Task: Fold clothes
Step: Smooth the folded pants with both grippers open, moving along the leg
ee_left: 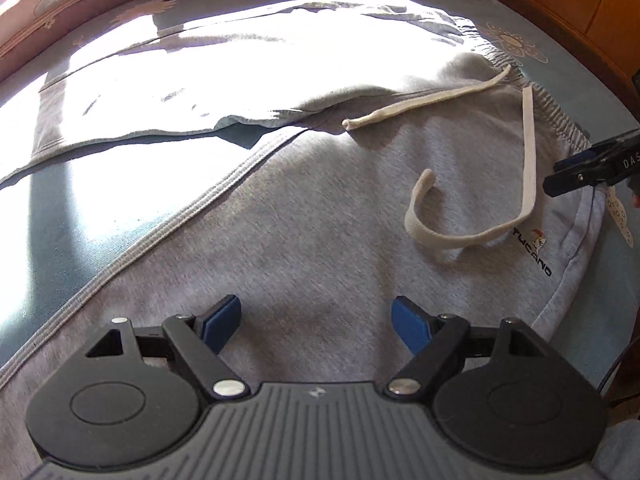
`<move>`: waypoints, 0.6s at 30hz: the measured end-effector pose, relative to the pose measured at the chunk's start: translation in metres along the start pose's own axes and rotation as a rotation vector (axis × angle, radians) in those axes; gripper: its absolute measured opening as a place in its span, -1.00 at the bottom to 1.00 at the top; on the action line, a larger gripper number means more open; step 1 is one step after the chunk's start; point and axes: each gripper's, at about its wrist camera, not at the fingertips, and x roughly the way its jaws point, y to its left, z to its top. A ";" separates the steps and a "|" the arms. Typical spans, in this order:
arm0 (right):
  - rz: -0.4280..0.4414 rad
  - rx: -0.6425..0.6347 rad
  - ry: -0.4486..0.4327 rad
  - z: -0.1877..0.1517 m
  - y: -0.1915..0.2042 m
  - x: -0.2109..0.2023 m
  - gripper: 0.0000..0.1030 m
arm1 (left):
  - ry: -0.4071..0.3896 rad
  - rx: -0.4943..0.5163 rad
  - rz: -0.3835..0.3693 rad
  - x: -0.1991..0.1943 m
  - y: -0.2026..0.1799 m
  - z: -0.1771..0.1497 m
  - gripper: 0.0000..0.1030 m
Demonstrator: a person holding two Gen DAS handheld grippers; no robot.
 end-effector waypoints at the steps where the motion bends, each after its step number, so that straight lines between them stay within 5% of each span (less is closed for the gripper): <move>1: -0.018 -0.026 0.010 0.000 0.004 0.002 1.00 | 0.015 -0.030 0.003 0.002 0.006 -0.005 0.60; 6: -0.116 -0.132 0.057 -0.002 0.023 0.011 1.00 | 0.018 -0.035 -0.004 -0.005 0.019 -0.034 0.86; 10: -0.191 -0.171 0.068 -0.004 0.034 0.017 1.00 | 0.026 -0.013 0.017 -0.020 0.023 -0.039 0.86; 14: -0.230 -0.148 0.044 -0.007 0.038 0.018 1.00 | -0.050 -0.084 -0.020 -0.036 0.042 -0.043 0.87; 18: -0.248 -0.124 0.033 -0.007 0.038 0.017 1.00 | -0.004 -0.195 0.010 -0.027 0.083 -0.067 0.86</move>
